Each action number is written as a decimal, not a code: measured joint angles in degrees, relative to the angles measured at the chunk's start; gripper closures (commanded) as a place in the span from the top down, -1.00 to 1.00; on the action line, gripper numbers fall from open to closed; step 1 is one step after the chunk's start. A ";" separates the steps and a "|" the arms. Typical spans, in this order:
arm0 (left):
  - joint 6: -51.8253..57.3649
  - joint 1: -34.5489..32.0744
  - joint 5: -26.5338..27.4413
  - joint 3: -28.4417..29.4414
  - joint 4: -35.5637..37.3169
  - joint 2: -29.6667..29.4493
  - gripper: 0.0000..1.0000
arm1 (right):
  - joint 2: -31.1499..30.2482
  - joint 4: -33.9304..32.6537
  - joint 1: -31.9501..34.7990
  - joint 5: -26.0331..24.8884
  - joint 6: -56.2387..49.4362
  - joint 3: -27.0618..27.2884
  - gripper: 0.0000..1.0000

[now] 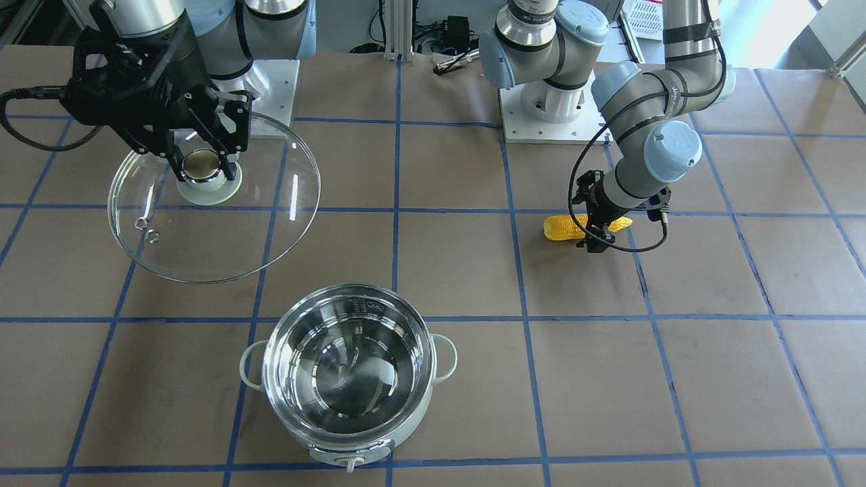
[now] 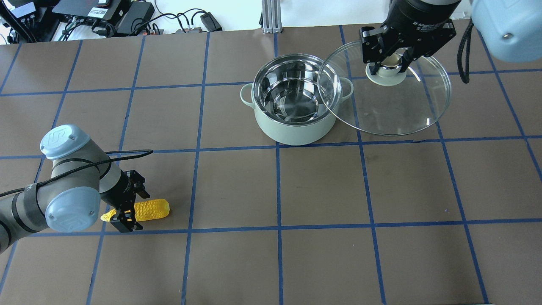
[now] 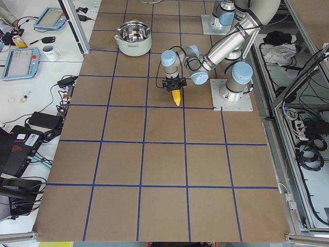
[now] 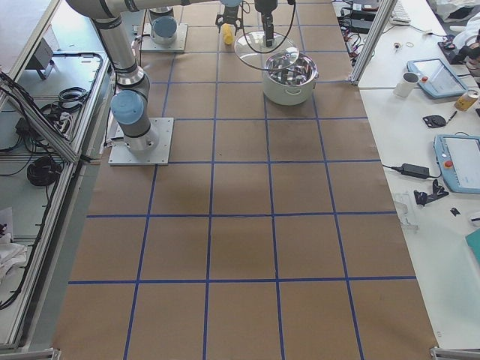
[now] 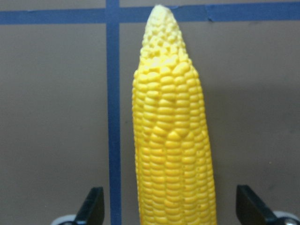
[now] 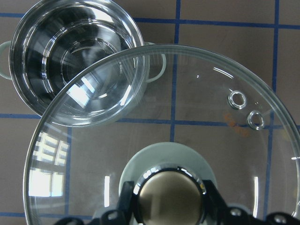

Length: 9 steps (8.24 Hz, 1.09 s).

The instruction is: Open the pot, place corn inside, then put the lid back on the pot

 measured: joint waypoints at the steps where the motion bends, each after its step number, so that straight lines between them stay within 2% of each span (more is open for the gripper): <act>1: 0.04 0.02 0.25 -0.01 -0.05 -0.08 -0.57 | -0.32 0.56 -0.38 0.07 -0.04 0.26 -0.67; 2: -0.01 0.02 0.71 -0.02 -0.29 -0.10 -0.63 | -0.47 0.79 -0.58 0.14 -0.06 0.40 -0.67; 3: -0.20 0.02 1.13 0.00 -0.46 -0.12 -1.00 | -0.57 0.87 -0.62 0.19 -0.04 0.46 -0.67; 5: -0.38 0.02 3.65 0.19 -1.28 -0.05 -1.00 | -0.60 0.86 -0.61 0.68 0.00 0.50 -0.67; 7: -1.72 -0.25 6.19 1.65 -7.08 1.11 -1.00 | -0.64 0.76 -0.56 1.27 0.09 0.50 -0.67; 9: -1.79 -0.83 9.05 8.00 -15.88 1.83 -1.00 | -0.67 0.76 -0.52 1.36 0.02 0.51 -0.67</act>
